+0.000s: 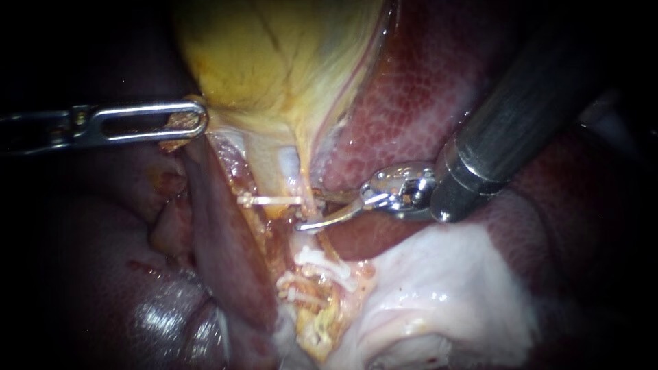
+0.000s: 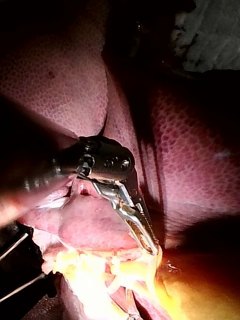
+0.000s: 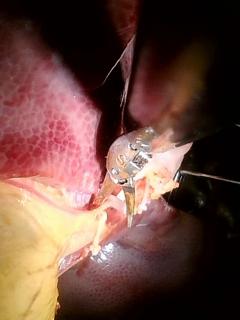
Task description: Go to the cutting position right tube
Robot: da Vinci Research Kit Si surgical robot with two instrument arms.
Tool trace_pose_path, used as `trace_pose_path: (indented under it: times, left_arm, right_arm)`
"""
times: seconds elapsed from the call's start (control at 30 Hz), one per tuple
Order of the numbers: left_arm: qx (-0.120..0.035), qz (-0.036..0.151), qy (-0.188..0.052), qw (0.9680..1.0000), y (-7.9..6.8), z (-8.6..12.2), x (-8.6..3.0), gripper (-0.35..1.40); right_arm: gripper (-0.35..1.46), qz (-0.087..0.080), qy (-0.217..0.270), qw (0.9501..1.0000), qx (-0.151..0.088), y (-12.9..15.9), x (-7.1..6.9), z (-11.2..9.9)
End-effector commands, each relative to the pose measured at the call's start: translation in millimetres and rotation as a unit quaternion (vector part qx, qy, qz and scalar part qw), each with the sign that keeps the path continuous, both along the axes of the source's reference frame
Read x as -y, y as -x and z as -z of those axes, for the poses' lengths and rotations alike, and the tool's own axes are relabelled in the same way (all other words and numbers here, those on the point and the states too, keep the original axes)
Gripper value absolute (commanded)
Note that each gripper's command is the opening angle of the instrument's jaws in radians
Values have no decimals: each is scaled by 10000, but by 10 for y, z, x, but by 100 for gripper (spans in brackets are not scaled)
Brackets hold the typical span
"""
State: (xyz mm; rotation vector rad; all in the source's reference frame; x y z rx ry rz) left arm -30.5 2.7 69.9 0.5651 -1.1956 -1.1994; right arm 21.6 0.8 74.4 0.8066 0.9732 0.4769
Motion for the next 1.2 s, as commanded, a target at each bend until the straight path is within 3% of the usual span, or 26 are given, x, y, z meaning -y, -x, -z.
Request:
trace_pose_path:
  times: [0.03,0.6,0.97,1.2]
  left_arm:
    - [0,0,0,10000,0,0,0,-35]
    - [-1,1,0,10000,0,0,0,-35]
    - [0,-1,0,10000,-1,0,0,-35]
    - [0,-1,0,10000,-1,0,0,-35]
  right_arm:
    - [143,-3,0,10000,3,0,0,0]
    - [143,14,-4,10000,-7,7,-1,1]
    - [143,8,55,10000,-19,62,-4,5]
    - [143,97,80,9999,45,63,15,-4]
